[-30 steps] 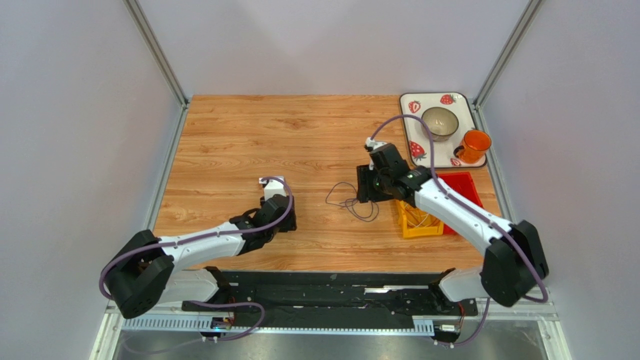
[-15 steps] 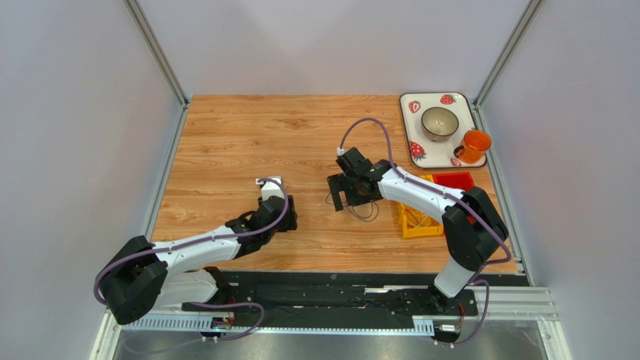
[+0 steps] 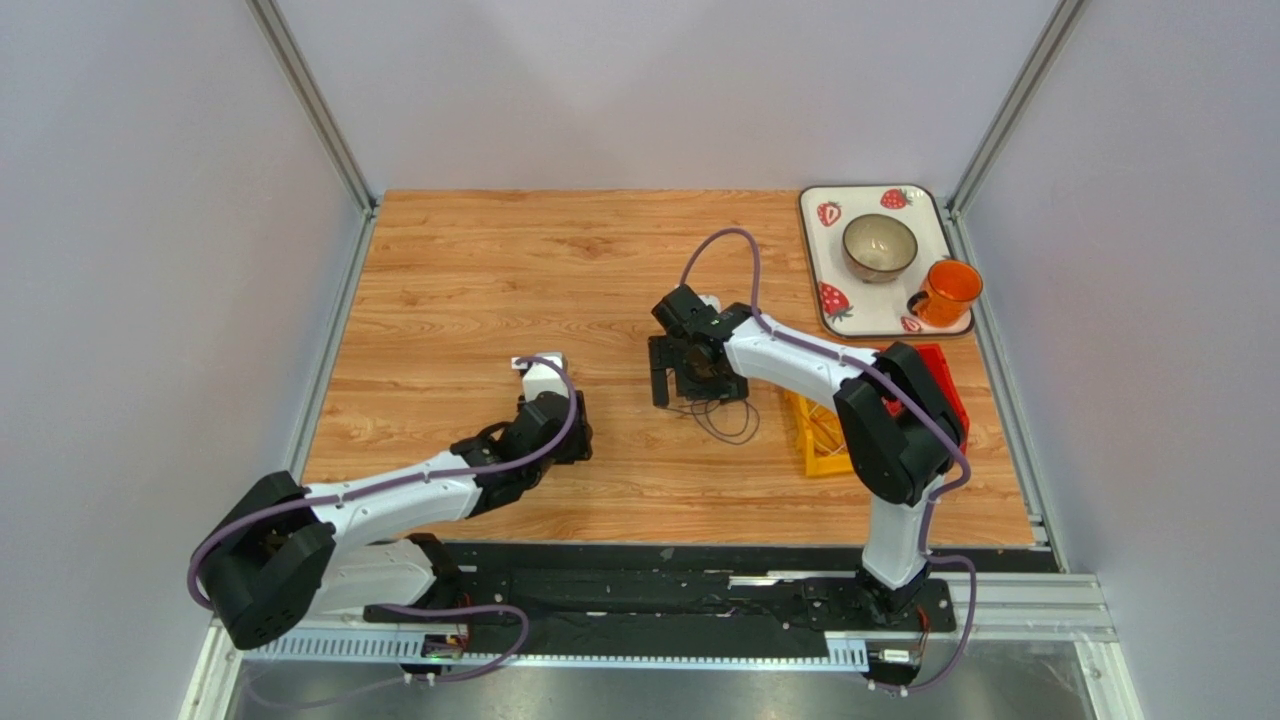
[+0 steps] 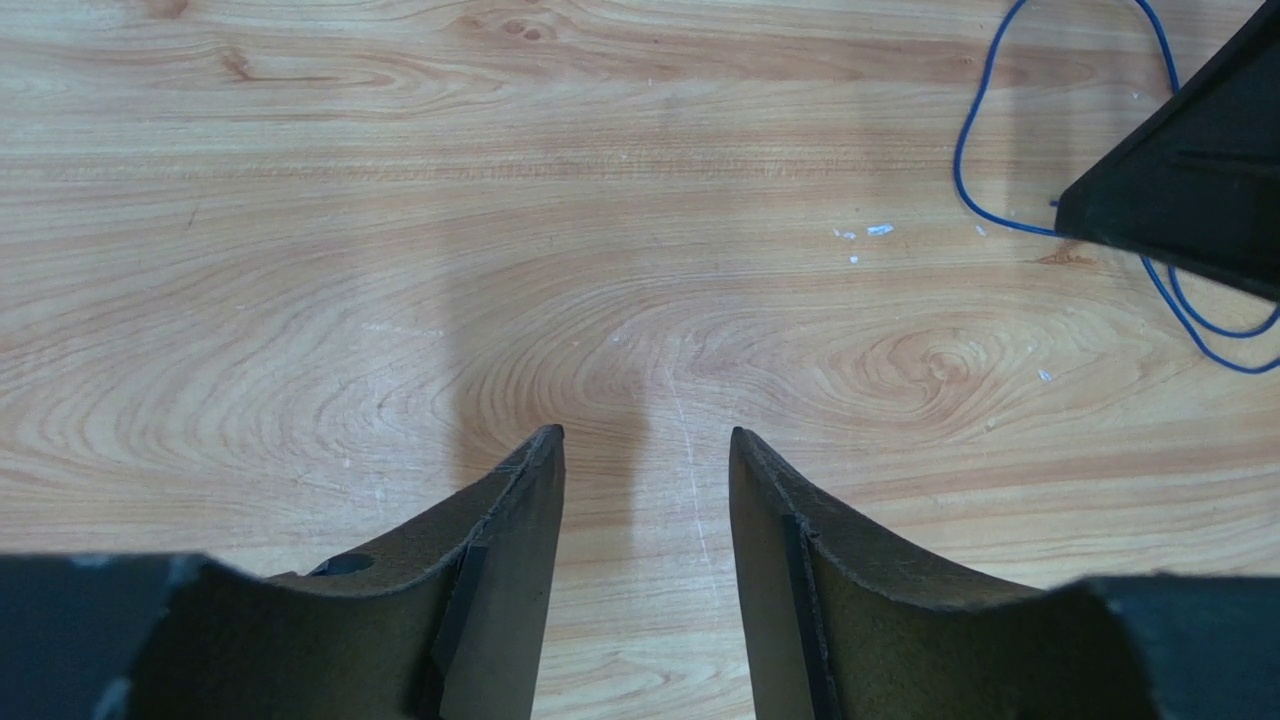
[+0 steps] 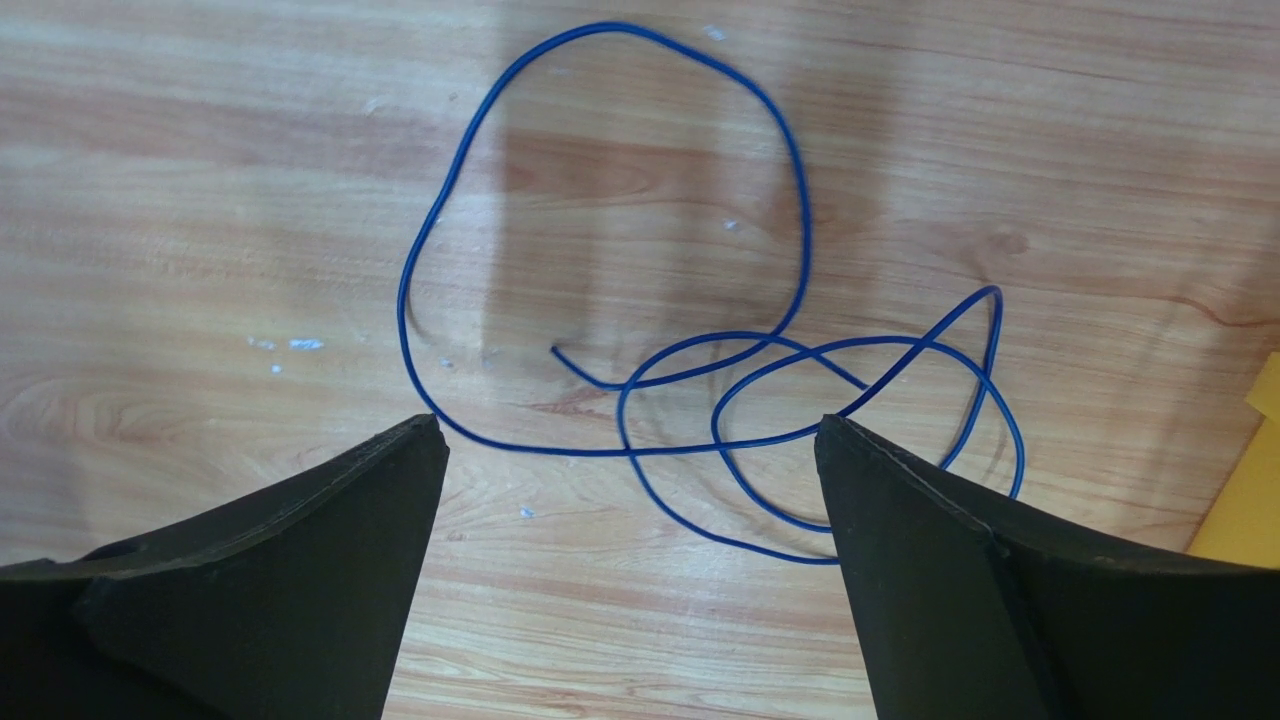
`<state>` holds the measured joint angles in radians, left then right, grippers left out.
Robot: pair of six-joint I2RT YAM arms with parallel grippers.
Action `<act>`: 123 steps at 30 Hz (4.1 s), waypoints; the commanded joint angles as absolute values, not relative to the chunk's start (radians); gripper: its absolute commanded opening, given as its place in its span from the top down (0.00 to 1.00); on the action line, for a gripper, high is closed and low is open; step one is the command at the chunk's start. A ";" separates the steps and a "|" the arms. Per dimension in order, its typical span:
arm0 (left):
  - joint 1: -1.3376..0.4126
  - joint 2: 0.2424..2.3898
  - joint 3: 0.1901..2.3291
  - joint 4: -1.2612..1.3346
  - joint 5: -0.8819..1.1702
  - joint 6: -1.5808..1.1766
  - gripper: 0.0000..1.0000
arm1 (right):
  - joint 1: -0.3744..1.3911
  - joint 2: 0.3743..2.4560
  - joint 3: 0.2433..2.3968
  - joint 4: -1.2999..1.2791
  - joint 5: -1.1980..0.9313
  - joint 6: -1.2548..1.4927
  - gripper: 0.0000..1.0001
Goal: Untangle the cables
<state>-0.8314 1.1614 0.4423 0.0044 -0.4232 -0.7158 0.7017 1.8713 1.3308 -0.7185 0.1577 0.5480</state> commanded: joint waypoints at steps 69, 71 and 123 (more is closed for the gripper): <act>-0.831 1.190 0.486 0.017 -0.425 -0.719 0.62 | 0.431 1.029 1.408 -1.034 0.518 0.454 1.00; -0.831 1.189 0.485 0.018 -0.423 -0.721 0.62 | 0.396 0.986 1.355 -1.026 0.564 0.472 1.00; -0.831 1.181 0.477 0.017 -0.428 -0.724 0.65 | -0.265 1.011 1.385 -0.864 -0.046 0.548 1.00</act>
